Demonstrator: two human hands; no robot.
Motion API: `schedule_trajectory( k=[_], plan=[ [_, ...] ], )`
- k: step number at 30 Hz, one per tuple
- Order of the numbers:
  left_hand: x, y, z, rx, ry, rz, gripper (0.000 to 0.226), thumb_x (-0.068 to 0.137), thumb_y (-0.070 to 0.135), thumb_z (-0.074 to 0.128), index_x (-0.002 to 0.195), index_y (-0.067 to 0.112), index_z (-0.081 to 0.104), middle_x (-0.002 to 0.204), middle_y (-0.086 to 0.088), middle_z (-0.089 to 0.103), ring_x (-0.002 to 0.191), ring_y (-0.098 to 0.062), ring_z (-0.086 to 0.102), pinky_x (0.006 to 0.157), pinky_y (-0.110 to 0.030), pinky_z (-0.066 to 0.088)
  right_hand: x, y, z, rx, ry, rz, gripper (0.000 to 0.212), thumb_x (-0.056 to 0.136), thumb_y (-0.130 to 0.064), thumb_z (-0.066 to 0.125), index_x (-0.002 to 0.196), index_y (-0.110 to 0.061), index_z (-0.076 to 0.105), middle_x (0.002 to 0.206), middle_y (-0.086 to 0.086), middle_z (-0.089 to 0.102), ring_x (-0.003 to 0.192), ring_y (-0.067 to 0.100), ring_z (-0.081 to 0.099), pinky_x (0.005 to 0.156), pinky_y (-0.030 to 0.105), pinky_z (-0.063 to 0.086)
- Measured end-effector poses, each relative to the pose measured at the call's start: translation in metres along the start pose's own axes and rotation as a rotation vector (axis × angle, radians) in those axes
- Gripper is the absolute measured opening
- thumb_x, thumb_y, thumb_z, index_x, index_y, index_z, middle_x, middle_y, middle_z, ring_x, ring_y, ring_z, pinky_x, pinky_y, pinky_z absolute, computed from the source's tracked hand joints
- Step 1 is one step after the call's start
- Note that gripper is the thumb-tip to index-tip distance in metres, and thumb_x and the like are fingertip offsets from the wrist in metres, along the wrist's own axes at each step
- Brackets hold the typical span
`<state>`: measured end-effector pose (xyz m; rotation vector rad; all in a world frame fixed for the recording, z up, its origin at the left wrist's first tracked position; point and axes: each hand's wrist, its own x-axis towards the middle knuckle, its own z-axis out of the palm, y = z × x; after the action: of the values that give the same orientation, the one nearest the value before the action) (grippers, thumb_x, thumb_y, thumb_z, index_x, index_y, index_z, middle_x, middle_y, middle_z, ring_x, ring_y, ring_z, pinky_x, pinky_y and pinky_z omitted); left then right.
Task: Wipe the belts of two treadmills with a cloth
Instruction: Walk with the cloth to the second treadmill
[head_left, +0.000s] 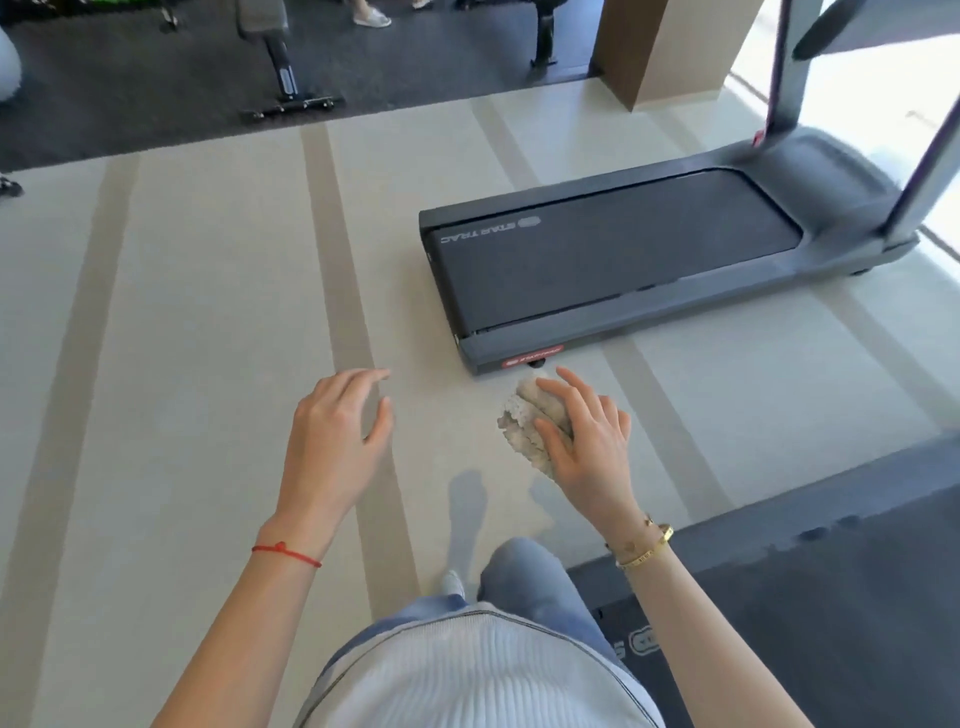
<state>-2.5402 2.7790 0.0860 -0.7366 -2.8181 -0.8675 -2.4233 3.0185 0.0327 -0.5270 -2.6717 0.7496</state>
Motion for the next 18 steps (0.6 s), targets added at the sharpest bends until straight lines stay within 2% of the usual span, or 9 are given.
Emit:
schedule_trajectory(
  k=[5, 11, 18],
  plan=[
    [0.101, 0.009, 0.035, -0.010, -0.056, 0.072, 0.029, 0.096, 0.013, 0.060, 0.125, 0.012, 0.066, 0.120, -0.005, 0.067, 0.113, -0.027, 0.060, 0.098, -0.046, 0.049, 0.092, 0.027, 0.005, -0.032, 0.033, 0.048, 0.035, 0.097, -0.023, 0.057, 0.131, -0.027, 0.055, 0.149, -0.006, 0.044, 0.107, 0.020, 0.047, 0.085, 0.025, 0.019],
    [0.214, 0.029, 0.092, -0.037, -0.034, 0.049, 0.029, 0.095, 0.009, 0.061, 0.124, 0.010, 0.066, 0.121, -0.007, 0.067, 0.115, -0.028, 0.060, 0.100, -0.045, 0.048, 0.220, 0.073, 0.002, -0.018, 0.006, 0.016, 0.035, 0.098, -0.014, 0.051, 0.130, -0.028, 0.055, 0.151, -0.007, 0.041, 0.109, 0.020, 0.047, 0.087, 0.021, 0.017],
    [0.334, 0.063, 0.153, -0.033, 0.023, 0.009, 0.028, 0.094, 0.008, 0.062, 0.122, 0.010, 0.067, 0.118, -0.007, 0.068, 0.110, -0.029, 0.062, 0.095, -0.043, 0.048, 0.372, 0.124, -0.009, -0.015, -0.073, -0.073, 0.038, 0.096, -0.012, 0.053, 0.130, -0.029, 0.056, 0.150, -0.010, 0.041, 0.109, 0.019, 0.047, 0.088, 0.026, 0.019]
  ],
)
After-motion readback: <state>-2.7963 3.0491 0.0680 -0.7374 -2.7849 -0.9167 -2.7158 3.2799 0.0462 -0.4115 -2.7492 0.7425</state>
